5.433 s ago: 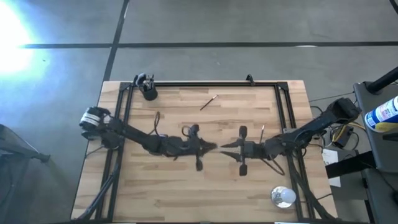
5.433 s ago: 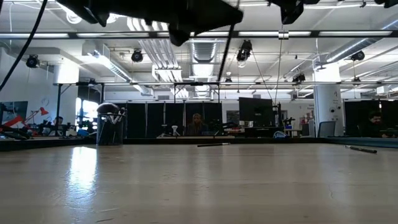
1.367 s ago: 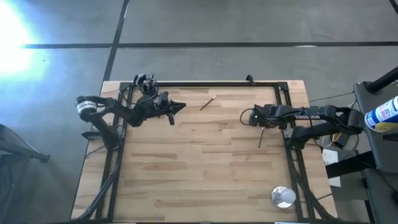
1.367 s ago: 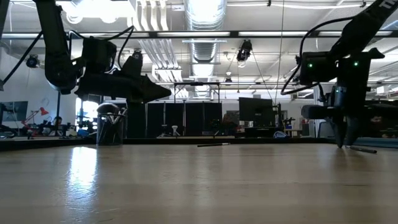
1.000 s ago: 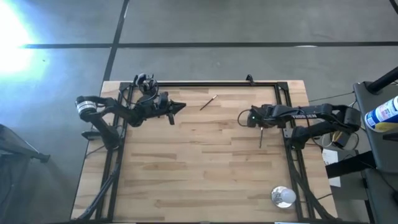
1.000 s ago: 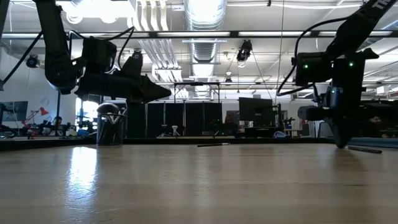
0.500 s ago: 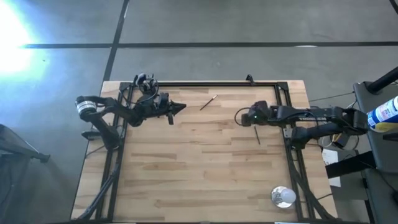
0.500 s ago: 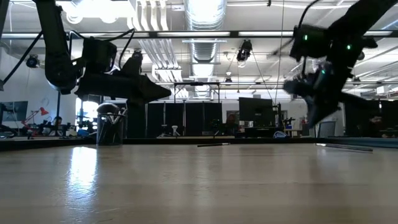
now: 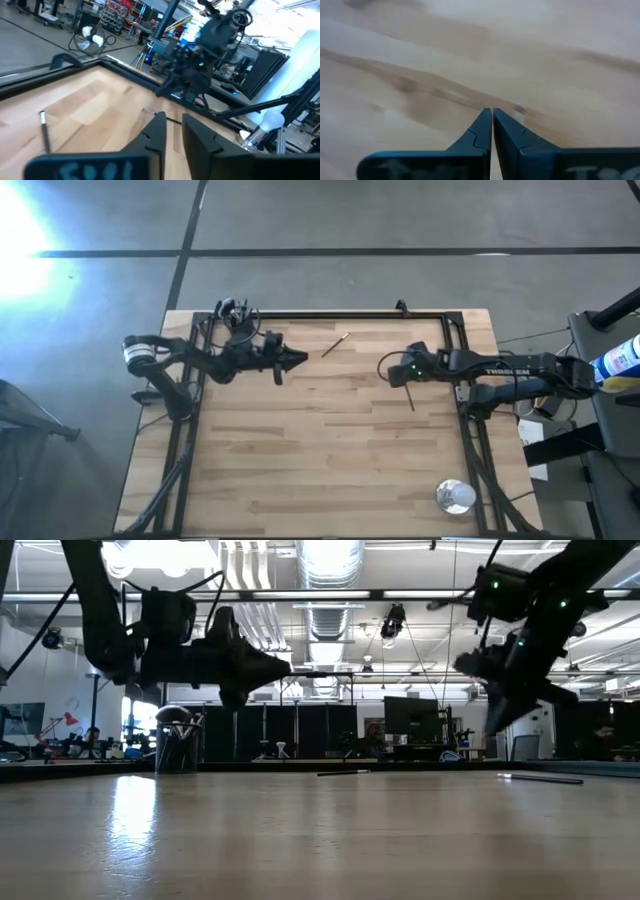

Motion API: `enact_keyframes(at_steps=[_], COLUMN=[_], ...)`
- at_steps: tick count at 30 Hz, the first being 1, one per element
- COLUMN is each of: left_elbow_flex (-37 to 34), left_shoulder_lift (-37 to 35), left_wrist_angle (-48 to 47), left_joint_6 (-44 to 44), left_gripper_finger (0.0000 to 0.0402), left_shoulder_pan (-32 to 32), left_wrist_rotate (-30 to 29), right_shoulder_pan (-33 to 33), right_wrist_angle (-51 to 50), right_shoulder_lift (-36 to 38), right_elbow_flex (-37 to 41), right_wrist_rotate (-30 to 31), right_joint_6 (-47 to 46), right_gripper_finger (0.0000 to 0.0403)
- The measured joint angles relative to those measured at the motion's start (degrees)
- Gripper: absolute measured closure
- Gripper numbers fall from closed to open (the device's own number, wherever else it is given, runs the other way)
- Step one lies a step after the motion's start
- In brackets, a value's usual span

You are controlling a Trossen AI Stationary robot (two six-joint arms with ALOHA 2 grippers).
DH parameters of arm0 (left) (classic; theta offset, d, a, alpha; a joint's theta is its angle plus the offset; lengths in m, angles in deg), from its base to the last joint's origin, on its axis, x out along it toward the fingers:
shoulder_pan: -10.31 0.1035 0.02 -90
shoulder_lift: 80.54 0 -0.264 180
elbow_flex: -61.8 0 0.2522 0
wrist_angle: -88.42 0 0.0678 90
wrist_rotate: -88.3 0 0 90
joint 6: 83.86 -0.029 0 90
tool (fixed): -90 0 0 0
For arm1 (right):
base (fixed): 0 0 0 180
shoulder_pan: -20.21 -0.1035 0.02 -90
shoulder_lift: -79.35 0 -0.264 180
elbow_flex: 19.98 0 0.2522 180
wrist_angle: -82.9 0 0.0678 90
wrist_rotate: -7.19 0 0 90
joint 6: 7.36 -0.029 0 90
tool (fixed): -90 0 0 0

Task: Put items in baskets/containers
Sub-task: Put the eyeshadow brush into the holder

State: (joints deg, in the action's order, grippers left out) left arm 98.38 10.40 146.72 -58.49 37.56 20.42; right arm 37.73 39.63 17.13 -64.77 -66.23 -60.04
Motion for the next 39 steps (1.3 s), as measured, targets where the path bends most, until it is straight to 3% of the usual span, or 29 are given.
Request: enact_keyframes(at_steps=[6, 16, 23, 31, 39], left_elbow_flex=[0.9, 0.79, 0.79, 0.8, 0.9], left_shoulder_lift=[0.0, 0.0, 0.0, 0.0, 0.0], left_wrist_angle=[-2.42, -4.09, -4.6, -5.05, -5.05], left_joint_6=[-2.29, -3.72, -4.01, -2.82, -0.84], left_gripper_finger=[0.0314, 0.0325, 0.0337, 0.0348, 0.0349], left_shoulder_pan=[-1.59, -1.59, -1.59, -1.59, -1.59], left_wrist_rotate=[-1.19, -0.69, -0.71, -0.71, -1.55], right_shoulder_pan=[1.97, 3.58, 3.5, 3.51, 3.53], right_wrist_angle=[-0.91, 4.82, 7.04, 7.93, 10.78], right_shoulder_lift=[-4.63, -15.98, -19.79, -19.91, -16.65], right_elbow_flex=[0.0, -0.28, -0.5, -0.46, -0.09], right_wrist_rotate=[0.28, -1.08, -2.1, -2.32, -4.25], right_joint_6=[-1.2, -1.32, -1.58, -0.23, 6.74], right_gripper_finger=[0.0347, 0.0303, 0.0326, 0.0389, 0.0394])
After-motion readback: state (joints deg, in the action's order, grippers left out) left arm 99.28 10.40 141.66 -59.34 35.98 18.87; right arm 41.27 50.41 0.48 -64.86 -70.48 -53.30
